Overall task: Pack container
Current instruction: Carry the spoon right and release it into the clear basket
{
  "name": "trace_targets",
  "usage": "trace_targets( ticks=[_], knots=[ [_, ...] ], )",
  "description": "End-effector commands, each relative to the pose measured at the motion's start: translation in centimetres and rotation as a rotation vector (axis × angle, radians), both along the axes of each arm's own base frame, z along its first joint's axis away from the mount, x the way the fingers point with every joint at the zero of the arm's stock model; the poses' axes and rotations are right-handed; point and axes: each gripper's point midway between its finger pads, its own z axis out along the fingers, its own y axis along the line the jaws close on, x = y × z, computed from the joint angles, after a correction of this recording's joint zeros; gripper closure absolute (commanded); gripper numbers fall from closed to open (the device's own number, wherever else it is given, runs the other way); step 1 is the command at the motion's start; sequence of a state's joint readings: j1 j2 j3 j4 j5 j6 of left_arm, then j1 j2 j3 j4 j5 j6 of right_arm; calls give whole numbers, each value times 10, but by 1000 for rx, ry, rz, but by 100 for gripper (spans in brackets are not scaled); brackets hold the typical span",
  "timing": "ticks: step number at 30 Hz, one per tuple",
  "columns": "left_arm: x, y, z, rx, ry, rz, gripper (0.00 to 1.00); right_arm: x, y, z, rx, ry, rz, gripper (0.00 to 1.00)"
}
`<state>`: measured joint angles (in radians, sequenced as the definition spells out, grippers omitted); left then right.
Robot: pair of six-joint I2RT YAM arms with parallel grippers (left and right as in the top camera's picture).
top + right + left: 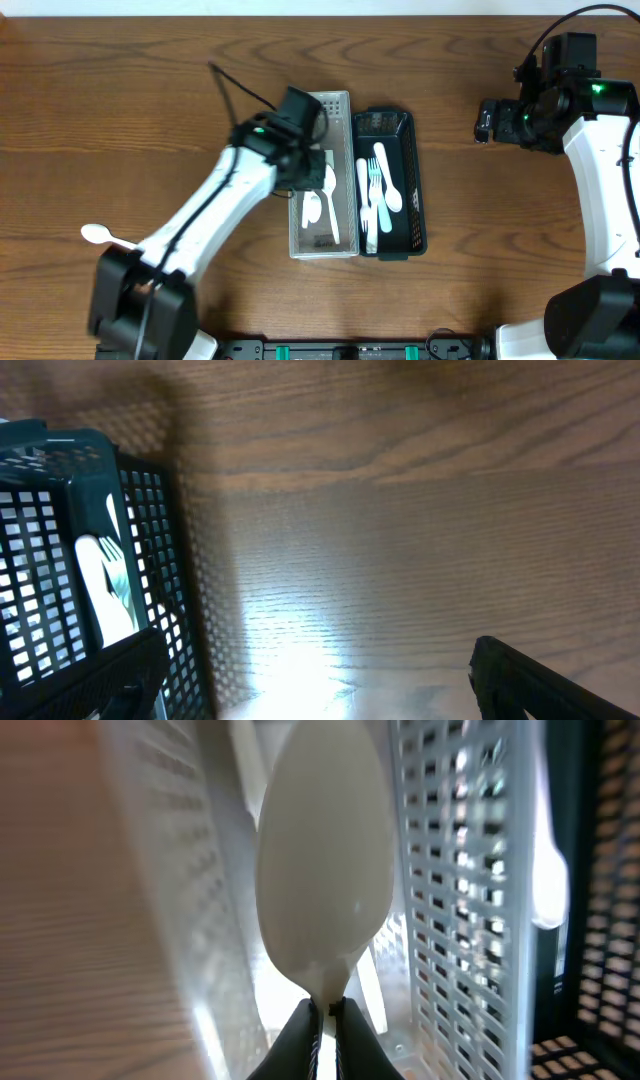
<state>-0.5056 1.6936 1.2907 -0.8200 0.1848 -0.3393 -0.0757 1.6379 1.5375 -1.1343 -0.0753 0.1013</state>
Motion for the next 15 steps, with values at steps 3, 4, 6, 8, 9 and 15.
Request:
trace_targets(
  ticks=[3,4,6,8,9,15],
  knots=[
    [-7,-10,-14,23,31,-46,84,-1,-3,-4,-3,13,3,1],
    [-8,-11,-13,23,28,-55,75,-1,-3,-4,-3,13,3,1],
    [-6,-10,-9,21,14,-71,59,-2,-3,-4,-3,14,3,1],
    [-4,-8,-1,10,-7,-64,55,-2,-3,-4,-3,14,3,1],
    [-3,-6,5,2,-22,-58,54,-2,-3,-4,-3,14,3,1],
    [12,54,61,65,-196,104,51,-3,-3,-4,-3,20,3,1]
  ],
)
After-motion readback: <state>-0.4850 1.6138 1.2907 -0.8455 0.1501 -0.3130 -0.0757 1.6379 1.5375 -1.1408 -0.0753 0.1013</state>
